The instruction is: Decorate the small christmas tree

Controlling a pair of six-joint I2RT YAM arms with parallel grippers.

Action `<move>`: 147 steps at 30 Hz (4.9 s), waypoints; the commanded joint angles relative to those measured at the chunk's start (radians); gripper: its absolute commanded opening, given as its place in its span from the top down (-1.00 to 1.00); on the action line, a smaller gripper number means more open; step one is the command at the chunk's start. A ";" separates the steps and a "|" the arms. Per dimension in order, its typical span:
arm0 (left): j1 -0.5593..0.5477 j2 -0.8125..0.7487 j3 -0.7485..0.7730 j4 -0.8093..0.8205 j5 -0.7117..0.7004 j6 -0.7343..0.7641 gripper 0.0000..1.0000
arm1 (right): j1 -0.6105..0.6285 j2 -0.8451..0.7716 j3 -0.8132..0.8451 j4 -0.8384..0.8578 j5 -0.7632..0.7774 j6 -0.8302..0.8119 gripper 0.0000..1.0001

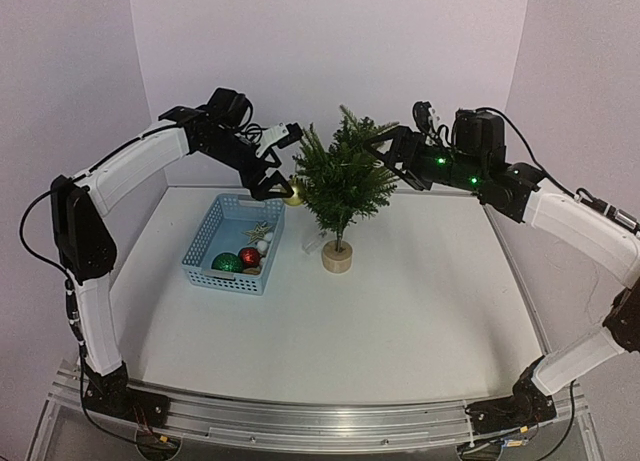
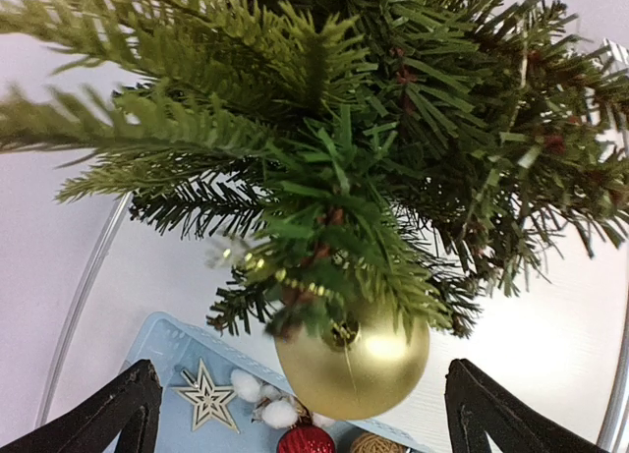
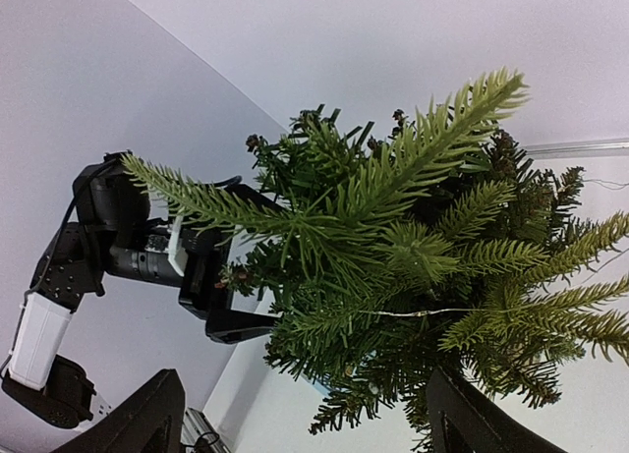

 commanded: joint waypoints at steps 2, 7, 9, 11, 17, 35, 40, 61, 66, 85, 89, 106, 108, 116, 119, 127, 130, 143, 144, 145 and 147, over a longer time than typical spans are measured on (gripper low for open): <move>0.051 -0.108 0.029 -0.096 0.104 0.057 -0.99 | -0.004 0.008 0.042 0.030 -0.023 0.006 -0.69; 0.092 -0.133 0.058 -0.190 0.155 0.089 -0.99 | -0.004 0.020 0.061 0.029 -0.030 0.004 -0.69; 0.115 -0.140 0.069 -0.256 0.169 0.104 -0.99 | -0.004 0.021 0.062 0.029 -0.031 0.004 -0.69; 0.150 -0.150 0.069 -0.298 0.185 0.099 -0.99 | -0.004 0.018 0.059 0.029 -0.029 0.004 -0.69; 0.261 -0.190 -0.092 -0.287 0.122 0.077 -0.99 | -0.004 0.012 0.045 0.029 -0.014 0.003 -0.69; 0.174 -0.091 -0.533 0.039 -0.305 -0.102 -0.99 | -0.004 0.002 0.032 0.029 -0.016 0.000 -0.69; 0.152 -0.062 -0.547 0.017 -0.274 -0.104 -0.96 | -0.004 -0.008 0.023 0.030 -0.009 0.000 -0.69; 0.152 0.029 -0.472 -0.101 -0.215 -0.136 -0.55 | -0.004 -0.020 0.006 0.033 -0.003 0.002 -0.69; 0.153 0.032 -0.424 -0.127 -0.210 -0.134 -0.30 | -0.004 -0.019 0.009 0.032 -0.003 0.001 -0.70; 0.198 -0.079 -0.034 -0.214 -0.199 -0.107 -0.20 | -0.004 -0.031 0.029 0.031 -0.006 -0.011 -0.69; 0.196 -0.118 0.059 -0.195 -0.154 -0.080 -0.21 | -0.003 -0.030 0.032 0.031 -0.008 -0.013 -0.69; 0.090 -0.033 0.420 0.115 0.035 -0.154 -0.26 | -0.003 -0.051 0.008 0.032 0.004 -0.003 -0.69; 0.075 -0.017 0.453 0.125 0.068 -0.181 -0.27 | -0.003 -0.057 0.000 0.033 0.007 0.002 -0.69; 0.058 -0.015 0.406 0.114 0.121 -0.192 -0.27 | -0.004 -0.063 -0.006 0.033 0.012 0.007 -0.69; 0.059 -0.022 0.374 0.111 0.135 -0.193 -0.27 | -0.003 -0.059 -0.004 0.034 0.009 0.008 -0.69; 0.062 -0.043 0.317 0.086 0.119 -0.175 -0.26 | -0.004 -0.053 0.001 0.036 0.005 0.003 -0.69; 0.073 -0.058 0.299 0.073 0.123 -0.176 -0.26 | -0.003 -0.054 0.000 0.035 0.006 0.003 -0.69; 0.115 -0.056 0.291 0.104 0.139 -0.210 -0.23 | -0.003 -0.048 0.012 0.036 -0.002 0.003 -0.69; 0.115 -0.055 0.293 0.106 0.139 -0.210 -0.23 | -0.003 -0.048 0.012 0.036 -0.002 0.003 -0.69; 0.115 -0.054 0.296 0.107 0.141 -0.211 -0.23 | -0.003 -0.048 0.012 0.036 -0.002 0.003 -0.69; 0.115 -0.051 0.309 0.105 0.152 -0.213 -0.23 | -0.004 -0.048 0.012 0.036 -0.004 0.003 -0.69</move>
